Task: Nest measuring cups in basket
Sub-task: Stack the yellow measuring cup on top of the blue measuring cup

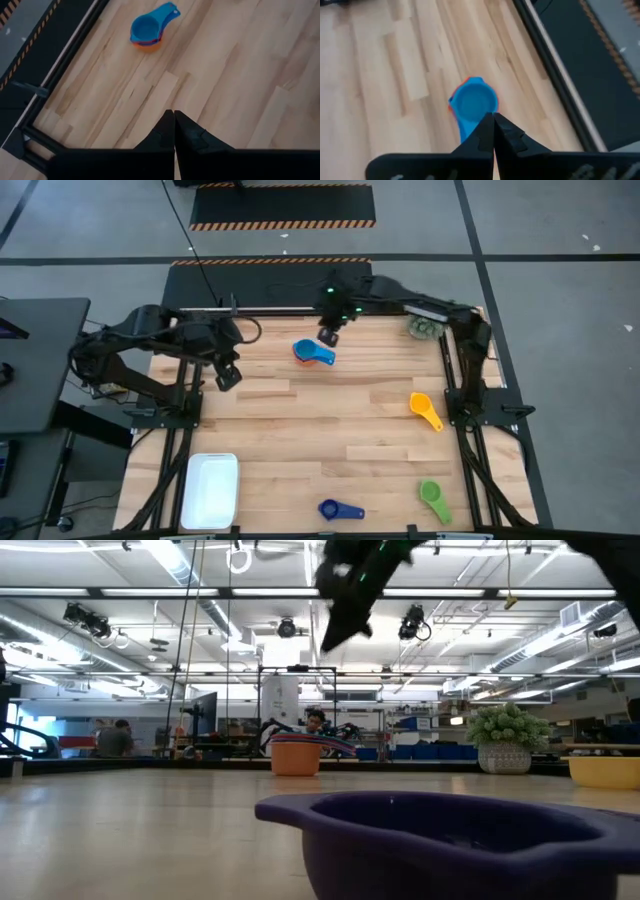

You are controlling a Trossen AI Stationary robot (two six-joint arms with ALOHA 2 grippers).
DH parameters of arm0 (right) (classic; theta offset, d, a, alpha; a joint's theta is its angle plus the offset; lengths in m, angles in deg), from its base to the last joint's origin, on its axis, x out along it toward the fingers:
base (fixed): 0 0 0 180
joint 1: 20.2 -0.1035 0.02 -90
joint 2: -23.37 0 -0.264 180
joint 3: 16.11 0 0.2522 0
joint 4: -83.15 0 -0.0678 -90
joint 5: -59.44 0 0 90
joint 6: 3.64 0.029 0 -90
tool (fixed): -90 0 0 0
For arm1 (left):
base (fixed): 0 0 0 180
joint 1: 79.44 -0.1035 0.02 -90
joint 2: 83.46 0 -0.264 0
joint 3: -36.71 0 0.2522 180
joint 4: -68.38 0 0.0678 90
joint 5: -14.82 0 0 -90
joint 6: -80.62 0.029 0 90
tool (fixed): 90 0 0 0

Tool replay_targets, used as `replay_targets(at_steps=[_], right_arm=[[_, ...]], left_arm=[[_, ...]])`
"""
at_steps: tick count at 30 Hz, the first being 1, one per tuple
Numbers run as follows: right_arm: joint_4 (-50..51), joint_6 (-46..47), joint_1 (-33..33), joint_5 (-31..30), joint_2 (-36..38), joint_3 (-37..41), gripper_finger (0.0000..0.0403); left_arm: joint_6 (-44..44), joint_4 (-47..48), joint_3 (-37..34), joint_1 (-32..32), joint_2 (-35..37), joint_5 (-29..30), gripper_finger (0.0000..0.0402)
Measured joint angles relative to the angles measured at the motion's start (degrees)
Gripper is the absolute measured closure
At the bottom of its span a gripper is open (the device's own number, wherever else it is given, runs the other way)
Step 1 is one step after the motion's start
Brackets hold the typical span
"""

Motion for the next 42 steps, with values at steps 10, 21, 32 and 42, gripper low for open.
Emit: replay_targets(at_steps=[10, 21, 32, 42], right_arm=[[19.7, -0.2, -9.4, -7.6, 17.0, -0.1, 0.0401], [36.7, 17.8, -17.0, -8.8, 24.9, 1.4, 0.0401], [37.4, 26.5, -17.5, 0.2, 27.1, 9.8, 0.0355], [37.4, 26.0, -17.6, 3.6, 27.3, 28.6, 0.0289]], left_arm=[[0.0, -6.3, -11.0, 0.3, -0.8, -4.5, 0.0399], [7.1, -14.8, -13.7, 0.3, -2.6, -5.5, 0.0388], [10.5, -16.0, -13.8, 0.3, -2.7, -6.5, 0.0392], [11.2, -15.5, -13.8, 0.3, -2.7, -6.5, 0.0392]])
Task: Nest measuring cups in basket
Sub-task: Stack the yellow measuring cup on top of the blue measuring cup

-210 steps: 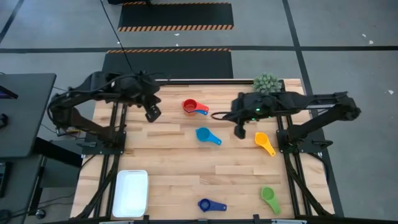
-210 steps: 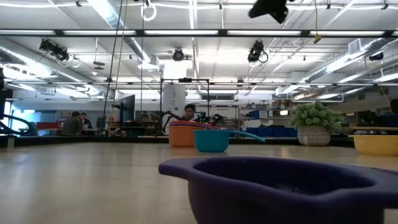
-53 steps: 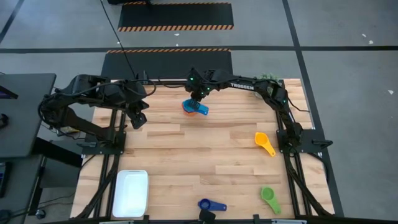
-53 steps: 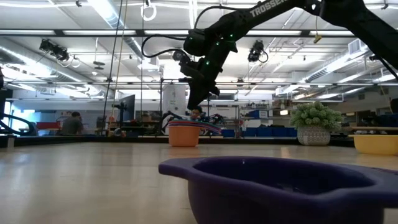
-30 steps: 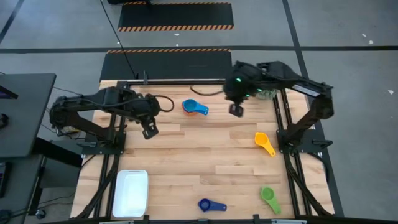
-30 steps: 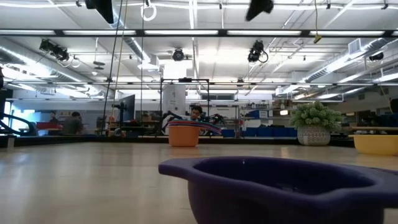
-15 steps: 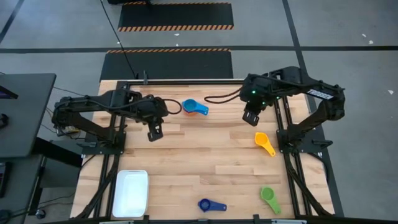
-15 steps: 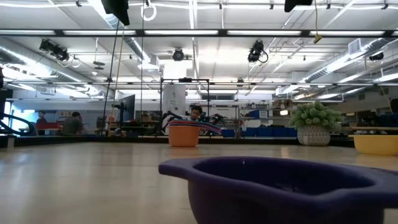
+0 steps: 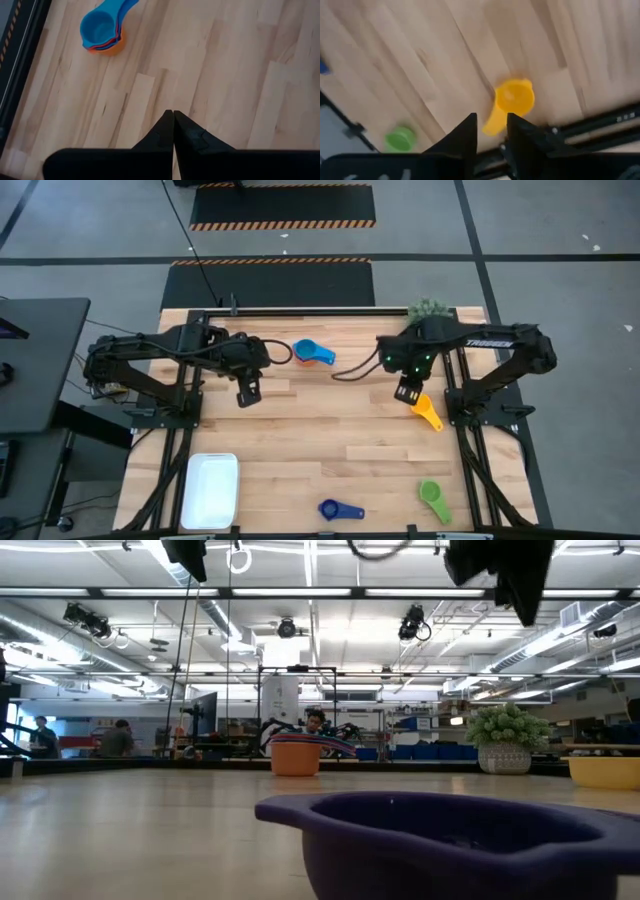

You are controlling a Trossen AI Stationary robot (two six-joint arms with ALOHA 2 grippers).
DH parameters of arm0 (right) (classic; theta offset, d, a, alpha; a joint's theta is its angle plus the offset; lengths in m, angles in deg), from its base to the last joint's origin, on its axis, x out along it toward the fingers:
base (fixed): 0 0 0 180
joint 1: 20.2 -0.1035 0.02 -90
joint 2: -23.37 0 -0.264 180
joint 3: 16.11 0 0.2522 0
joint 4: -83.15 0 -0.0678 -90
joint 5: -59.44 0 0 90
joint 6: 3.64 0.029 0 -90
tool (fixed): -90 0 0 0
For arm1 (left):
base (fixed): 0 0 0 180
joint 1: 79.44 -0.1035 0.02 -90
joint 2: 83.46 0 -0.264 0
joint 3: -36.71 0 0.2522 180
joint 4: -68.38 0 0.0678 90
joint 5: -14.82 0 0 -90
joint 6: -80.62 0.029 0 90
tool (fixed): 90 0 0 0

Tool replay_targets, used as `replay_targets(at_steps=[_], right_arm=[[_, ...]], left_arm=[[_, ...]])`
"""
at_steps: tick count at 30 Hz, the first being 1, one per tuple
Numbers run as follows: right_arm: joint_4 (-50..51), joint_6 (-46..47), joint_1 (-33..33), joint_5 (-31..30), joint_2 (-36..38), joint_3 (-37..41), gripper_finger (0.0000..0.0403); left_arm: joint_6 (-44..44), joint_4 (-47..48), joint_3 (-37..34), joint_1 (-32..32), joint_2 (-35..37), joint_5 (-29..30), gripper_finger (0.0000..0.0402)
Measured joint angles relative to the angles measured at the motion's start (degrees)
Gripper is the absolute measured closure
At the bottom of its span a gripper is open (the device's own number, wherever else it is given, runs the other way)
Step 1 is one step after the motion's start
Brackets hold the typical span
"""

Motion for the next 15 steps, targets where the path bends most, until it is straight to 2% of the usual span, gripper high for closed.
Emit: replay_targets(at_steps=[6, 15], right_arm=[[-1.8, 4.3, 1.0, -0.6, -0.2, 10.8, 0.0269], [-11.6, 3.6, 1.3, -7.4, -0.2, 23.4, 0.0272]], left_arm=[[0.0, -0.1, 0.0, 0.0, 0.0, 0.0, 0.0392], [-0.2, -1.0, 0.0, 0.0, 0.0, 0.0, 0.0392]])
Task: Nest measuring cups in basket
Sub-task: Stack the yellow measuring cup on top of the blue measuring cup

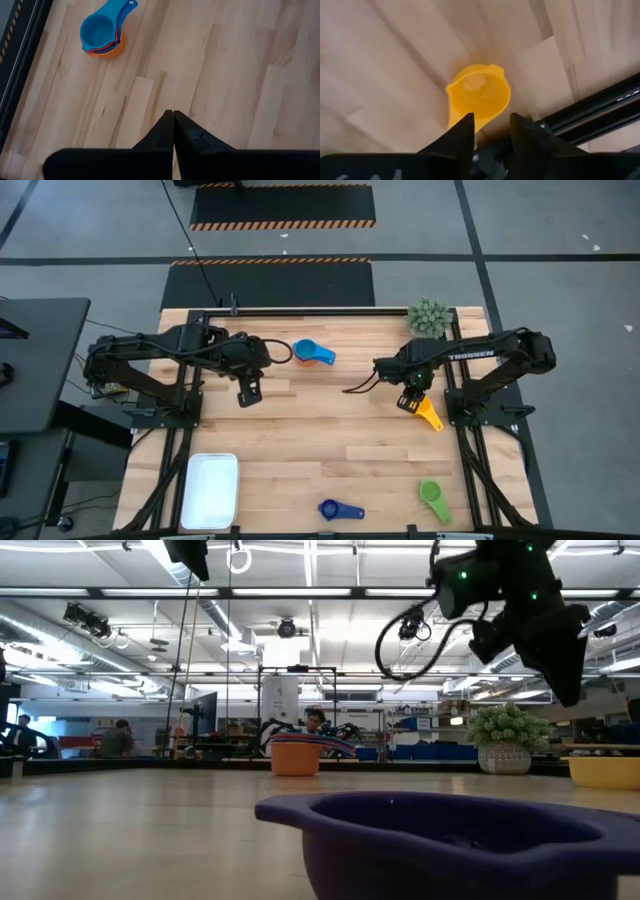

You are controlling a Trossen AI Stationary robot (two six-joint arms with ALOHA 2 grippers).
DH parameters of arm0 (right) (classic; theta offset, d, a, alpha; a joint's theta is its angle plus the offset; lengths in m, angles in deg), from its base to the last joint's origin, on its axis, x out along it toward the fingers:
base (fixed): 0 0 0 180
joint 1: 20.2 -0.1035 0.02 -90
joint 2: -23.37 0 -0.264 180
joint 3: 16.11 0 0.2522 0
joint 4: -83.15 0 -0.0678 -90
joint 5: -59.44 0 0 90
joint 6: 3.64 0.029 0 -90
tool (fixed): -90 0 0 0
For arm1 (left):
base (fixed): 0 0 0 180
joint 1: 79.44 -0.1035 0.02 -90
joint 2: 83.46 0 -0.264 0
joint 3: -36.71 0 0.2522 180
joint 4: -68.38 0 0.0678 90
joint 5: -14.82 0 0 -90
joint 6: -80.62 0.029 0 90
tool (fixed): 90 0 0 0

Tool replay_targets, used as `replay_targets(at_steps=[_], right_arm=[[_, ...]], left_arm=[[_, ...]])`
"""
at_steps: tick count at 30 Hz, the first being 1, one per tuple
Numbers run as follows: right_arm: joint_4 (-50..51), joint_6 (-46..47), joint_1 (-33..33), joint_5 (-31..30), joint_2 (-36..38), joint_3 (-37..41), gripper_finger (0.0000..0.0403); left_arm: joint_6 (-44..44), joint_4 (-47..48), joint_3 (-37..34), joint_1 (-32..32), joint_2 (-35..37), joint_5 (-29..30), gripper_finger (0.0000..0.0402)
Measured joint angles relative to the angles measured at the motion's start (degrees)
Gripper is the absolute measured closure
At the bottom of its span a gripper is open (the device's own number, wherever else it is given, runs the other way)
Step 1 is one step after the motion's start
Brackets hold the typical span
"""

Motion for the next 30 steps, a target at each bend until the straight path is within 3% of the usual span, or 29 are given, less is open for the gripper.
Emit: replay_targets(at_steps=[14, 25, 30], right_arm=[[-11.8, -3.1, 5.6, 1.1, 0.0, 14.0, 0.0272], [-22.2, -6.2, 11.1, 3.6, 0.0, 18.1, 0.0274], [-24.8, -8.5, 12.9, 4.4, 0.0, 19.1, 0.0303]], left_arm=[[-0.1, -5.1, 0.0, 0.0, 0.0, 0.0, 0.0392], [0.0, -5.4, 0.0, 0.0, 0.0, 0.0, 0.0392], [0.0, -5.4, 0.0, 0.0, 0.0, 0.0, 0.0392]])
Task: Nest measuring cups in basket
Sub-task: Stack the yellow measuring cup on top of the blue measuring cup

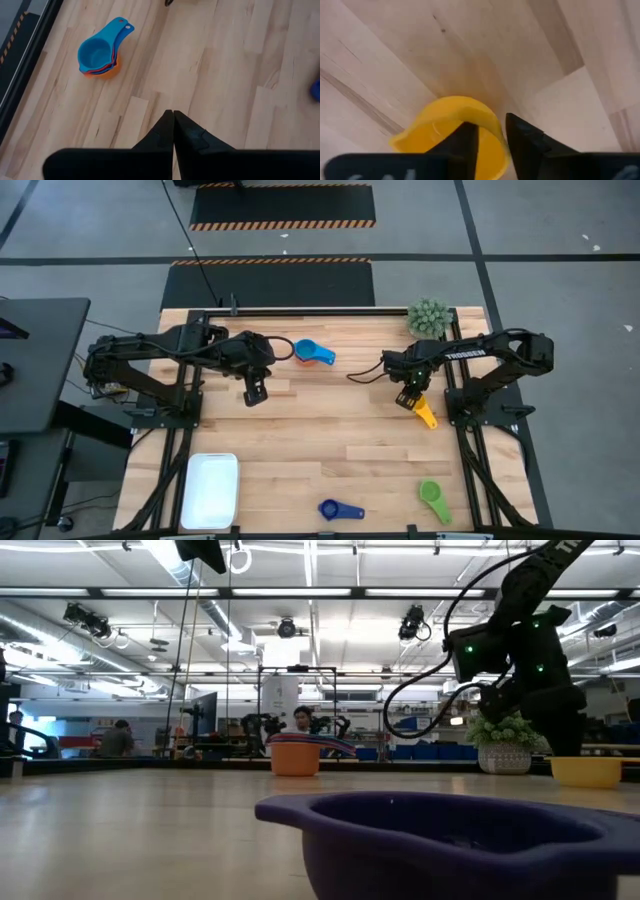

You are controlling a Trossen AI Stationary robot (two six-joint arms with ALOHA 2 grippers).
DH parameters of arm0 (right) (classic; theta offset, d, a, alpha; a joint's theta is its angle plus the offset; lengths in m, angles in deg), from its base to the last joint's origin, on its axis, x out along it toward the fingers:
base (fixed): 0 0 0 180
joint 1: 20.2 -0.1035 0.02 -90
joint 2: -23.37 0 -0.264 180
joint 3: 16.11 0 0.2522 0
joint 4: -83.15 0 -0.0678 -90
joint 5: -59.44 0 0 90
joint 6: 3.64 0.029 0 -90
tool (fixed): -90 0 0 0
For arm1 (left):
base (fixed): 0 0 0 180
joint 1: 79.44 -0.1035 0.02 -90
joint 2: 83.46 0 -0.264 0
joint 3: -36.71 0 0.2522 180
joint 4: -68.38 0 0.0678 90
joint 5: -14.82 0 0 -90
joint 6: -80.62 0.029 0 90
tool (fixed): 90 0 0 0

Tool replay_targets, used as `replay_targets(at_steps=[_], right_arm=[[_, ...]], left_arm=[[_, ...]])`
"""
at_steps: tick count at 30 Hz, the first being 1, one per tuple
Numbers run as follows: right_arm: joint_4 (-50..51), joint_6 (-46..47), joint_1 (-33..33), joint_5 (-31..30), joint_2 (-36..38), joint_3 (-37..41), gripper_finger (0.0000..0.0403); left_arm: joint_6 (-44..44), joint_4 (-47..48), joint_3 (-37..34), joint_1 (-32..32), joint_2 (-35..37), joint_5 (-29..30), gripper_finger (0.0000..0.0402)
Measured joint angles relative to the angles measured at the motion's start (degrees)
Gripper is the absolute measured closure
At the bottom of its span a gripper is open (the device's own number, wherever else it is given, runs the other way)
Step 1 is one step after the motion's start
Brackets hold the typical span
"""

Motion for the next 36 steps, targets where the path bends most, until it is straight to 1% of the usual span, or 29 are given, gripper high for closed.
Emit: replay_targets(at_steps=[2, 4, 5, 6, 9, 12, 17, 19, 24, 27, 32, 34, 36], right_arm=[[0.0, -1.1, 0.3, 0.0, 0.0, 0.0, 0.0333], [-0.1, -1.6, 0.5, -0.1, 0.0, -0.5, 0.0374], [-0.3, -1.6, 0.6, -0.2, 0.0, -0.9, 0.0386], [-0.4, -1.6, 0.6, -0.5, 0.0, -1.3, 0.0389], [0.1, -1.4, 0.6, -2.0, 0.0, -3.7, 0.039], [1.5, -2.3, 0.6, -2.1, 0.0, -7.9, 0.0393], [3.6, -5.2, 0.6, -4.6, 0.0, -17.4, 0.0393], [4.3, -6.9, 0.6, -5.5, 0.0, -21.4, 0.0393], [5.1, -12.0, 0.6, -5.6, -0.2, -30.9, 0.0393], [5.8, -15.1, 0.7, -7.1, -2.5, -37.3, 0.0393], [9.2, -22.0, 0.9, -8.1, -10.3, -49.4, 0.0393], [10.2, -24.1, 0.9, -9.3, -13.4, -53.7, 0.0393], [11.7, -25.9, 1.0, -10.5, -15.7, -57.5, 0.0393]], left_arm=[[0.0, 0.0, 0.0, 0.0, 0.0, 0.0, 0.0392], [0.1, 0.0, 0.0, 0.0, 0.0, 0.0, 0.0392], [0.2, 0.0, 0.0, 0.0, 0.0, 0.0, 0.0392], [0.2, 0.1, 0.0, 0.0, 0.0, 0.0, 0.0392], [-0.3, 0.4, 0.0, -0.1, 0.0, 0.0, 0.0392], [-1.8, 0.8, 0.0, -0.2, 0.0, 0.1, 0.0392], [-3.6, 3.0, 0.1, -1.3, -2.4, 0.7, 0.0392], [-2.8, 4.5, 0.1, -1.9, -4.1, 1.5, 0.0392], [-0.4, 9.7, 0.0, -3.8, -7.7, 5.1, 0.0392], [-0.3, 10.3, 0.0, -4.8, -8.7, 5.0, 0.0392], [0.3, 10.0, 0.0, -6.7, -8.6, 5.0, 0.0393], [0.3, 9.4, -0.1, -7.7, -8.6, 5.1, 0.0393], [0.3, 6.9, -1.7, -8.5, -8.5, 5.0, 0.0393]])
